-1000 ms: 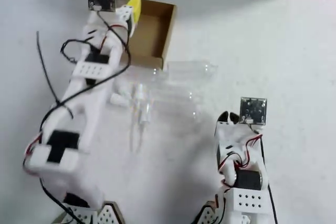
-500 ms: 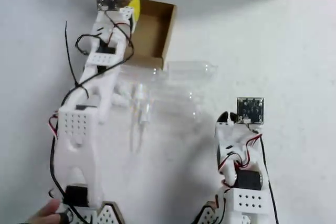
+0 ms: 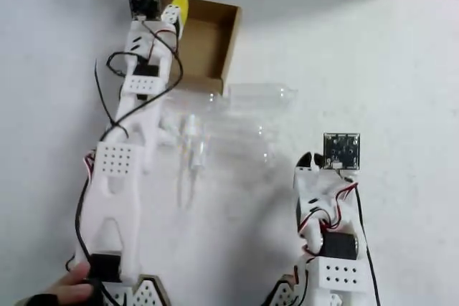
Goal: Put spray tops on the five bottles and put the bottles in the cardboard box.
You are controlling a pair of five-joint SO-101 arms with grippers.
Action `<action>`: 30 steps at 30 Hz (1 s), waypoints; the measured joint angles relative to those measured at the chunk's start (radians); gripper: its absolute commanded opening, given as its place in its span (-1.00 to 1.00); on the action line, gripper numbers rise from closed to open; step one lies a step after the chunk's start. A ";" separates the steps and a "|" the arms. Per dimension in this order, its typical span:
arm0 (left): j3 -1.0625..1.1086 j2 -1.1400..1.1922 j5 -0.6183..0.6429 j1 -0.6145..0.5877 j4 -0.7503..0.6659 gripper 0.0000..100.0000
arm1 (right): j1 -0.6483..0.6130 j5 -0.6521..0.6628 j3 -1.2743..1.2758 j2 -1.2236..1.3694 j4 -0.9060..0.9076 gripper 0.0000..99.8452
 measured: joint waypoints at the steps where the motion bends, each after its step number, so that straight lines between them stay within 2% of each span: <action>1: -0.032 0.015 0.000 0.000 0.029 -0.91 | 0.000 0.000 0.000 0.000 0.000 -0.97; 3: -0.084 0.041 0.000 0.000 0.077 -0.91 | 0.000 0.000 0.000 0.000 0.000 -0.97; 8: -0.173 0.103 0.000 0.000 0.087 -0.91 | 0.000 0.003 0.000 0.000 0.000 -0.97; 18: -0.183 0.126 0.000 0.000 0.087 -0.90 | 0.000 0.003 0.000 0.000 0.000 -0.97; 23: -0.184 0.126 0.000 -0.009 0.132 -0.90 | 0.000 0.003 0.000 0.000 0.000 -0.97; 30: -0.184 0.126 0.000 -0.011 0.138 -0.63 | 0.000 0.003 0.000 0.000 0.000 -0.97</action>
